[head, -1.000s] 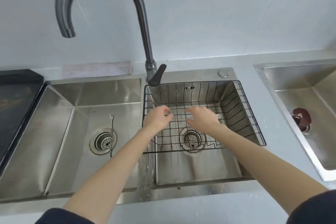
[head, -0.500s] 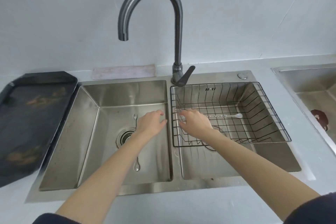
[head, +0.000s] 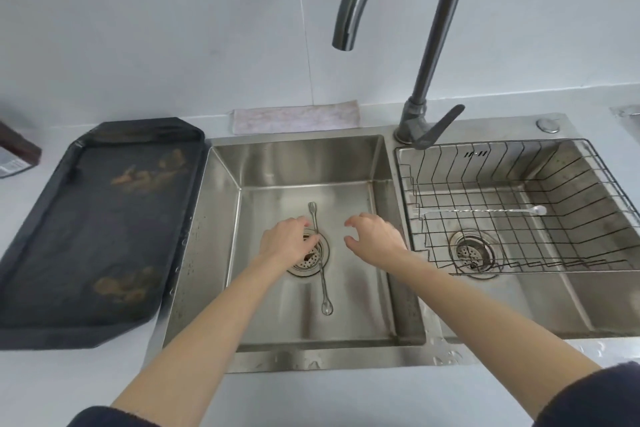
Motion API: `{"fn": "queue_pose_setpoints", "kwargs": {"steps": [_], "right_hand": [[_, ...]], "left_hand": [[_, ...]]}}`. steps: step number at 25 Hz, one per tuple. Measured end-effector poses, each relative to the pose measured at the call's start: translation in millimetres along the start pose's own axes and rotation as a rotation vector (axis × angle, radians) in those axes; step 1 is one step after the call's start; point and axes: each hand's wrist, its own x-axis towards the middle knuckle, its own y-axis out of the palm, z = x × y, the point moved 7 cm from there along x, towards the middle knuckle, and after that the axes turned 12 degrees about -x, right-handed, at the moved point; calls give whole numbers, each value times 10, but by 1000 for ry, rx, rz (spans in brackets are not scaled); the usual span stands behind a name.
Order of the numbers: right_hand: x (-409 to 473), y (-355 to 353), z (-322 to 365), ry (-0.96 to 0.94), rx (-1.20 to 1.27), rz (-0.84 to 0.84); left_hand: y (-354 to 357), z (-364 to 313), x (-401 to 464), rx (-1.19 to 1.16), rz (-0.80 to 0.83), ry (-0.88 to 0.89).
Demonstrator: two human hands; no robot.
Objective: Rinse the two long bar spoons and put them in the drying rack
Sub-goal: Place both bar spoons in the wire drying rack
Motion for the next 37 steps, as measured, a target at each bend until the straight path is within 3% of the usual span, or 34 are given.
{"fn": "queue_pose_setpoints", "kwargs": {"steps": [13,23,37], "right_hand": [[526,849,277,158,124,237],[745,1345,228,204,43,398],[922,1496,291,275,30,361]], "left_hand": [[457,646,558,-114,149,-86],[1036,856,797,-266,252,-244],[1359,922,974,-628,238,-431]]}}
